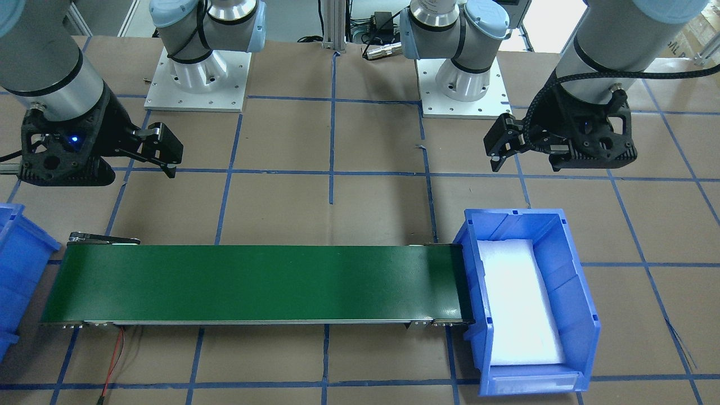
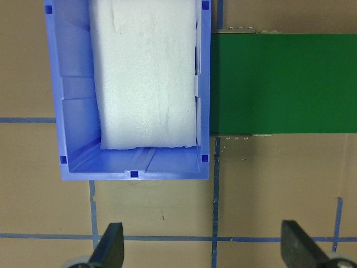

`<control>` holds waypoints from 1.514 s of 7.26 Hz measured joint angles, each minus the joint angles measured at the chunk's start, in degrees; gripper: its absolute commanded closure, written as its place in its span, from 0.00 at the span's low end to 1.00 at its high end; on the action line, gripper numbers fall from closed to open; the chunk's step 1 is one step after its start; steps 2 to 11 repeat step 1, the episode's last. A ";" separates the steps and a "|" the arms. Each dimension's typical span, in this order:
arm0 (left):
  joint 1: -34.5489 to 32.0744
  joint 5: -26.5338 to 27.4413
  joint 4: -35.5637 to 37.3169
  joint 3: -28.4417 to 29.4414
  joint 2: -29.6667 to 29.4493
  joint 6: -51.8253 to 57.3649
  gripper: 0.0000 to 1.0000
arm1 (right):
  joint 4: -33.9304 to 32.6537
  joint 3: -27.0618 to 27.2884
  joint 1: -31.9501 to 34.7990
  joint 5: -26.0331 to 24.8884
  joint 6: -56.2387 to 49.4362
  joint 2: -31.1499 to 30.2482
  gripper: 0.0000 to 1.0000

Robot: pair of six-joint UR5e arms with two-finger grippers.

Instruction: Transport two buttons from left to right

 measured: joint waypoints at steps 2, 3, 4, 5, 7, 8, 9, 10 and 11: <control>-0.01 0.00 0.01 -0.01 0.04 0.00 0.00 | 0.03 0.03 0.03 0.11 0.48 0.00 0.00; -0.01 0.00 0.01 -0.01 0.04 0.00 0.00 | 0.03 0.03 0.03 0.11 0.48 0.00 0.00; -0.01 0.00 0.01 -0.01 0.04 0.00 0.00 | 0.03 0.03 0.03 0.11 0.48 0.00 0.00; -0.01 0.00 0.01 -0.01 0.04 0.00 0.00 | 0.03 0.03 0.03 0.11 0.48 0.00 0.00; -0.01 0.00 0.01 -0.01 0.04 0.00 0.00 | 0.03 0.03 0.03 0.11 0.48 0.00 0.00; -0.01 0.00 0.01 -0.01 0.04 0.00 0.00 | 0.03 0.03 0.03 0.11 0.48 0.00 0.00; -0.01 0.00 0.01 -0.01 0.04 0.00 0.00 | 0.03 0.03 0.03 0.11 0.48 0.00 0.00; -0.01 0.00 0.01 -0.01 0.04 0.00 0.00 | 0.03 0.03 0.03 0.11 0.48 0.00 0.00; -0.01 0.00 0.01 -0.01 0.04 0.00 0.00 | 0.03 0.03 0.03 0.11 0.48 0.00 0.00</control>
